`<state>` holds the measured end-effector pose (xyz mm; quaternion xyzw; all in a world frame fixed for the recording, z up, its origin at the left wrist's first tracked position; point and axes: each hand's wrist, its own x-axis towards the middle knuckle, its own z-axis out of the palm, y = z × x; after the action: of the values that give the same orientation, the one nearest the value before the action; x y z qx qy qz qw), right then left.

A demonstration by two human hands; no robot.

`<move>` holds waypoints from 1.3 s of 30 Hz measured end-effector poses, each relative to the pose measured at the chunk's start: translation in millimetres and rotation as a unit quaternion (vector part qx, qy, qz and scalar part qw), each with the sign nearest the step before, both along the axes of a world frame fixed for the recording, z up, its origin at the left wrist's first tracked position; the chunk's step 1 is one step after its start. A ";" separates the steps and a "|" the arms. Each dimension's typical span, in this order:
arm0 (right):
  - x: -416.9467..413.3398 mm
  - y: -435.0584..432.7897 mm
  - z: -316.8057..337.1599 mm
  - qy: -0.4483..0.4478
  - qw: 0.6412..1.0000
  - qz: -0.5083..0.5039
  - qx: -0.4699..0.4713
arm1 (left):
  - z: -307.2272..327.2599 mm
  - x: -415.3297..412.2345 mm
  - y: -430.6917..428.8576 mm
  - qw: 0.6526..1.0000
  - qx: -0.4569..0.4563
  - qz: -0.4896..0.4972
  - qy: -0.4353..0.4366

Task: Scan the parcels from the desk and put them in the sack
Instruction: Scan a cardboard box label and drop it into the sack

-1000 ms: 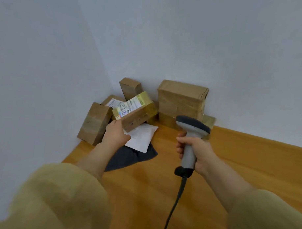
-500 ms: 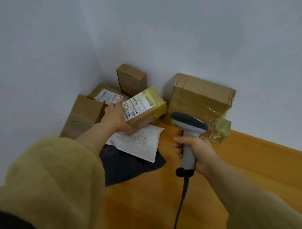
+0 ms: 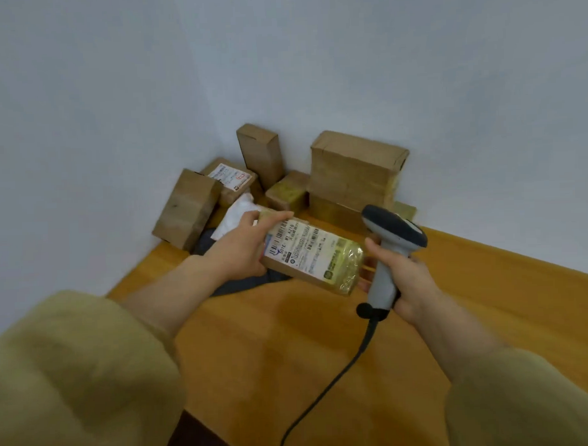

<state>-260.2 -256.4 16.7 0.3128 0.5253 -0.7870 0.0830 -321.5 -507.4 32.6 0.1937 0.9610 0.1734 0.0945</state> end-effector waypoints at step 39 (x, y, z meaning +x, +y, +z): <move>215.6 14.3 114.6 0.197 0.943 0.176 0.202 | 141.9 147.3 57.4 0.866 0.440 0.234 -0.025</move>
<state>-44.6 -242.1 131.3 0.0642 0.7256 -0.6833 0.0502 -174.2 -450.0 174.6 -0.0199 0.7992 0.6004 -0.0198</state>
